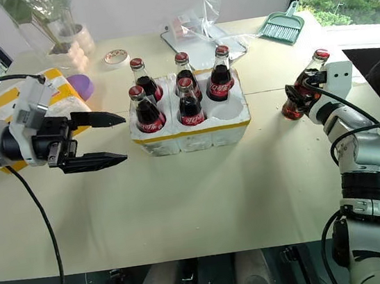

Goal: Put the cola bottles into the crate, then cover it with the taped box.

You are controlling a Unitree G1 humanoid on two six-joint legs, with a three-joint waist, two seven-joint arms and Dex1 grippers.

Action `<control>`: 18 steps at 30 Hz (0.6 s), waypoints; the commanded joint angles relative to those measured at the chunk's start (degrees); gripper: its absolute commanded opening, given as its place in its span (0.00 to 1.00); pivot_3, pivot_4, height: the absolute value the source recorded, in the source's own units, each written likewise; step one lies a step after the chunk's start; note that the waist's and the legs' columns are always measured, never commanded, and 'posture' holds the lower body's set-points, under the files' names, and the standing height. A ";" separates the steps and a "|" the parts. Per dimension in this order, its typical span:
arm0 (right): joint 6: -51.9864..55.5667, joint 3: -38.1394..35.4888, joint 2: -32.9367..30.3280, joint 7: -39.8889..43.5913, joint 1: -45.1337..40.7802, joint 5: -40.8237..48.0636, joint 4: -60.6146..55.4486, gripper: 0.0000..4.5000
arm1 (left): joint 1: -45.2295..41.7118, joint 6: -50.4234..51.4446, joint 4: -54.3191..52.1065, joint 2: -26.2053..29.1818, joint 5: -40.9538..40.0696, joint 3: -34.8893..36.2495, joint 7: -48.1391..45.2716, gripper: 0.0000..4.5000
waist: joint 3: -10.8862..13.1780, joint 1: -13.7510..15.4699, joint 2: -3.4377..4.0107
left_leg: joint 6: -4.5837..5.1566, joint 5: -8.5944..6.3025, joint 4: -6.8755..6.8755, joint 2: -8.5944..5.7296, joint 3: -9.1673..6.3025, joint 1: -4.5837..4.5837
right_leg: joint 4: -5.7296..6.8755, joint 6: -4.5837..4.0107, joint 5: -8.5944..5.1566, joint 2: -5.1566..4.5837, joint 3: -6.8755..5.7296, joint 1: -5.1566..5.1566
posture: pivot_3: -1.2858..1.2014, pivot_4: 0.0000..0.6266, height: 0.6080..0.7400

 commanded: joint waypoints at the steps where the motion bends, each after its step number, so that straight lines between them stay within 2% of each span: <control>1: -2.02 -3.00 -1.23 0.34 -1.41 1.70 -4.92 0.62 | -0.79 0.16 -1.55 0.64 -1.15 1.92 0.30 1.00 | 0.01 0.01 0.02 | 0.00 0.00 0.00 0.00 0.00 0.00 | 0.00 0.00 0.00 0.00 0.00 0.00 | 0.52 0.24 0.99; 5: -0.99 -6.17 -1.21 1.40 -3.52 6.83 -10.36 0.62 | -0.91 0.02 -1.47 0.51 -1.23 1.62 0.36 1.00 | 0.18 -0.01 0.30 | 0.00 0.00 0.00 0.00 0.00 -0.03 | 0.01 0.00 0.00 0.00 0.02 -0.05 | 0.52 0.24 0.99; 10: 11.52 -9.60 0.26 2.02 -7.27 24.97 -21.59 0.62 | -1.31 -0.48 -1.11 0.11 -1.00 0.96 0.16 1.00 | 0.24 -0.79 0.40 | -0.01 0.00 -0.04 0.02 0.00 -0.04 | 0.03 0.00 0.00 0.00 0.03 -0.09 | 0.52 0.24 0.99; 13: 16.89 -8.15 0.32 1.77 -7.44 30.64 -25.99 0.62 | -1.59 -0.72 -0.82 -0.13 -0.79 0.66 0.03 1.00 | 0.24 -0.85 0.40 | 0.01 0.00 -0.06 0.07 0.00 -0.04 | 0.01 0.00 0.00 0.05 0.03 -0.09 | 0.52 0.24 0.99; 18: 20.22 -2.22 2.19 1.01 -6.14 32.48 -31.35 0.62 | -1.84 -1.29 -0.39 -0.42 -0.31 0.42 -0.36 1.00 | 0.24 -0.68 0.39 | 0.01 -0.01 -0.03 0.05 0.00 -0.04 | 0.00 0.00 0.00 0.03 0.03 -0.06 | 0.52 0.24 0.99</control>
